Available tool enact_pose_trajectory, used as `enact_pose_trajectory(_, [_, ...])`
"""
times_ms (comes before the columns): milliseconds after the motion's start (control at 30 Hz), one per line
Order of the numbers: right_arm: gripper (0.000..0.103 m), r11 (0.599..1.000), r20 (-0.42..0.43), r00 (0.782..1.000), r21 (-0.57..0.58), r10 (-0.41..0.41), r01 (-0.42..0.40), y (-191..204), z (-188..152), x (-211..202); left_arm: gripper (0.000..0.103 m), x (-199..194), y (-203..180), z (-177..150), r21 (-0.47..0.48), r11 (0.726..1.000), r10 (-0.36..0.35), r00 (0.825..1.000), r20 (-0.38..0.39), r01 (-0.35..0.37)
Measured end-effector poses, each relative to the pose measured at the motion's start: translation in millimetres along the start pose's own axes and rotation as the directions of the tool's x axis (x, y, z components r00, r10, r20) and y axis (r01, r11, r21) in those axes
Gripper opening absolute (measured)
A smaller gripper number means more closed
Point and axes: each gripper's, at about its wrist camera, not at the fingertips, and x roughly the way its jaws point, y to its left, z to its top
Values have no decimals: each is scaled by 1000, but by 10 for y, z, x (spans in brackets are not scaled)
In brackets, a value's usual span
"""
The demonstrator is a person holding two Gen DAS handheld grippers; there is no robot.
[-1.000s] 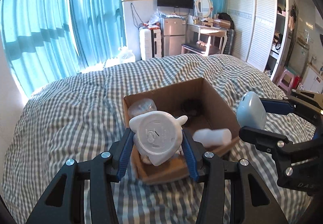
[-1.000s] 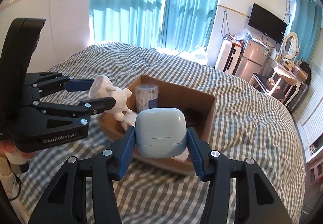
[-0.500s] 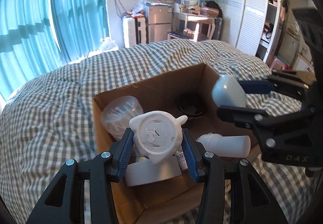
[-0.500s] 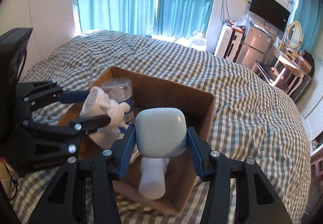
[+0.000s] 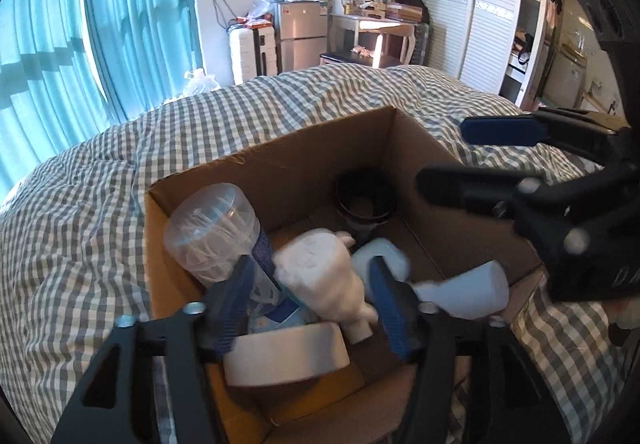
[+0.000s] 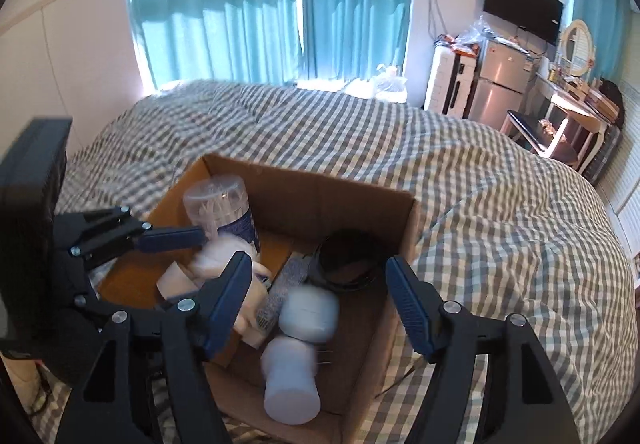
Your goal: Organize objects
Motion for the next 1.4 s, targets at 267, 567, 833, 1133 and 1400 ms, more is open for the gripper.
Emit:
enact_pose_trajectory(267, [72, 998, 43, 998, 28, -49, 48, -36, -3, -441, 81, -355, 56, -21, -42, 999, 35, 998, 43, -34])
enact_pose_trajectory(567, [78, 997, 146, 987, -7, -74, 76, 182, -8, -1136, 94, -909, 95, 42, -96, 989, 127, 986, 109, -117])
enact_pose_trajectory(833, [87, 996, 213, 974, -20, -80, 87, 298, -105, -1496, 94, -1329, 103, 65, -134, 977, 190, 965, 179, -167])
enact_pose_trajectory(1133, [98, 994, 313, 943, 48, -112, 102, 357, -282, -1750, 95, -1637, 51, -96, -195, 961, 242, 942, 232, -198])
enact_pose_trajectory(1400, [100, 980, 358, 912, 60, -201, 192, 417, -403, -1967, 103, -1937, -27, -204, -212, 947, 296, 910, 290, -240])
